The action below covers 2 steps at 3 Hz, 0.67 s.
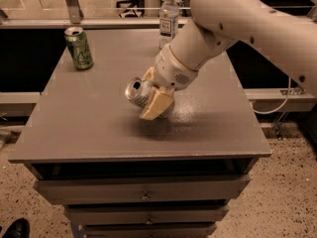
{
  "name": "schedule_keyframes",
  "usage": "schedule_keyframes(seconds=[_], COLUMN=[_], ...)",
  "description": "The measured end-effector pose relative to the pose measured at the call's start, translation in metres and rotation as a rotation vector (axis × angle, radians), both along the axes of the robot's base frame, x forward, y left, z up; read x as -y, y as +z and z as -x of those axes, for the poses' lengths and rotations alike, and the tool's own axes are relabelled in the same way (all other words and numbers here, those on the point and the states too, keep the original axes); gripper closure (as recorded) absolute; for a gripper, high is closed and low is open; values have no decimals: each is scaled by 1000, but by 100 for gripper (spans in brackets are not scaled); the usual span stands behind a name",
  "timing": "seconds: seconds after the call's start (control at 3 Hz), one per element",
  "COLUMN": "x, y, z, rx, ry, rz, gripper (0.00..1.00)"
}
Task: Knock 7up can over
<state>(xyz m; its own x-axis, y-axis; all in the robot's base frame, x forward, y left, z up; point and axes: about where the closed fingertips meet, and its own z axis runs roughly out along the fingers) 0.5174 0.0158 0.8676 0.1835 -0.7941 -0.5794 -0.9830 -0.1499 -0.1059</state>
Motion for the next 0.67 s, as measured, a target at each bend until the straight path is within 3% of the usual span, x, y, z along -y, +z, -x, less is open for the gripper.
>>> schedule_keyframes(seconds=[0.33, 0.67], x=[5, 3], y=[-11, -22], z=[9, 16], rx=[21, 32], ry=[62, 86], rz=[125, 202], gripper=[93, 64])
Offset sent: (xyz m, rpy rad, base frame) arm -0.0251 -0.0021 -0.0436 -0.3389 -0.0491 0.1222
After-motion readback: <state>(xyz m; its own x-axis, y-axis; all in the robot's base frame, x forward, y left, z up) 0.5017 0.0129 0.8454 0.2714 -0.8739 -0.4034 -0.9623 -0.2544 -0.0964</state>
